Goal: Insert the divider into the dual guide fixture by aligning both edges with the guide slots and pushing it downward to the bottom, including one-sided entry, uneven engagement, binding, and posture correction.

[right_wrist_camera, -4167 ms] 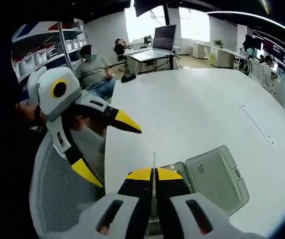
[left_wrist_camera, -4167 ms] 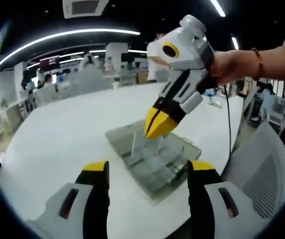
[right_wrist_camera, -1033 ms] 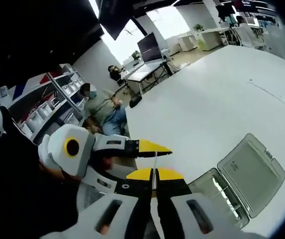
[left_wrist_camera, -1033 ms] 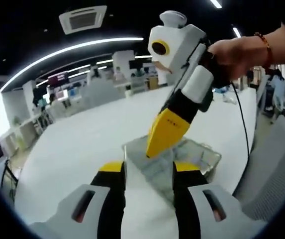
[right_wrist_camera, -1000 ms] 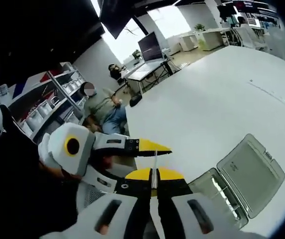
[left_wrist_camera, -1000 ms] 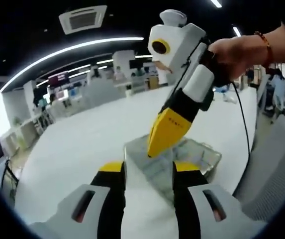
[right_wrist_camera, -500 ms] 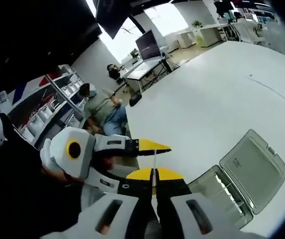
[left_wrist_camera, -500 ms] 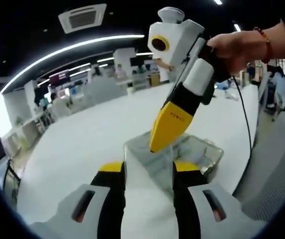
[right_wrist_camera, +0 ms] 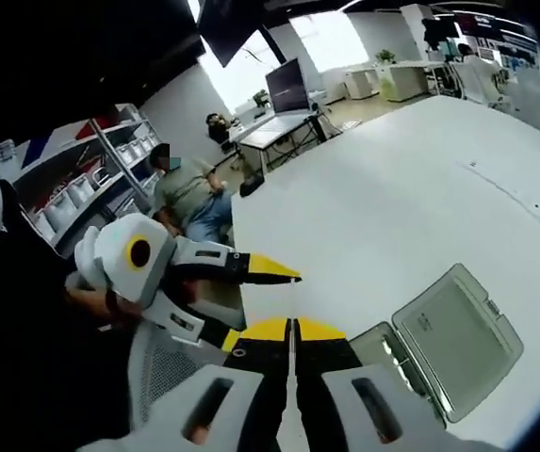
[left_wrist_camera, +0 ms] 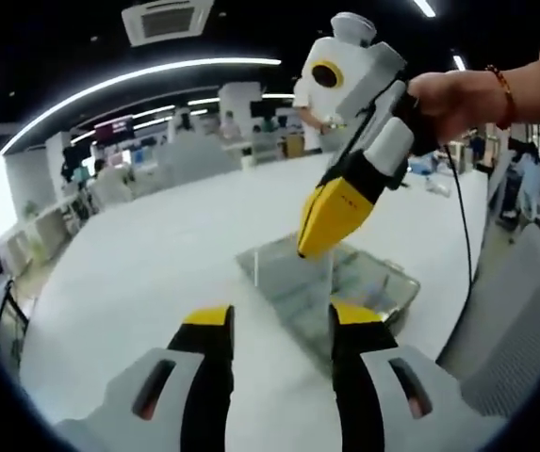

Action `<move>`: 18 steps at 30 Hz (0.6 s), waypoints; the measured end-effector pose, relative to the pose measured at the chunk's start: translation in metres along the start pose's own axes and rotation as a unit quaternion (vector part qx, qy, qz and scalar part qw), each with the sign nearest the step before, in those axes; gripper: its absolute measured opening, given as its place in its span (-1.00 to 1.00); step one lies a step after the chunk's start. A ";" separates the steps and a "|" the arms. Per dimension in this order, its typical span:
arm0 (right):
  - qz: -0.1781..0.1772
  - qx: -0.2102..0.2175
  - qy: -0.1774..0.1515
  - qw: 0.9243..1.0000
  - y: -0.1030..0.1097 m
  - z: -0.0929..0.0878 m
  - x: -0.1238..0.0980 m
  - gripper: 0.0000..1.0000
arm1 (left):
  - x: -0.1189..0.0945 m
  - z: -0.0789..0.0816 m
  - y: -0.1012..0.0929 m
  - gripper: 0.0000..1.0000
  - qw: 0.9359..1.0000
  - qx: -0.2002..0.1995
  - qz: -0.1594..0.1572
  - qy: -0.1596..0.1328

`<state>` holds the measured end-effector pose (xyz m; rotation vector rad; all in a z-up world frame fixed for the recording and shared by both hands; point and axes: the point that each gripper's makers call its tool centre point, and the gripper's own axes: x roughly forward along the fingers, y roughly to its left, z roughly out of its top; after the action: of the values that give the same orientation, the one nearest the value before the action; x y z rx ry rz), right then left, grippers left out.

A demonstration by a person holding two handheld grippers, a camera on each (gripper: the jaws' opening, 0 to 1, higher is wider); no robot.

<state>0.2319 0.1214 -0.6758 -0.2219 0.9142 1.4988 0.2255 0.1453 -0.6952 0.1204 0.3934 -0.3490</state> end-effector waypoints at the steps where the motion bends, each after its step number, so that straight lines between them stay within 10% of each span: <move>1: -0.001 -0.008 -0.002 1.000 -0.002 -0.001 0.000 -1.00 | 0.000 0.000 -0.001 -0.19 1.000 -0.007 -0.003 -0.002; 18: -0.045 -0.115 0.041 0.992 -0.031 -0.029 0.000 -1.00 | -0.006 0.000 -0.003 -0.07 1.000 -0.029 0.001 -0.012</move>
<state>0.2493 0.0990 -0.7079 -0.4887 0.7845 1.5187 0.2193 0.1442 -0.6935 0.0609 0.3800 -0.3357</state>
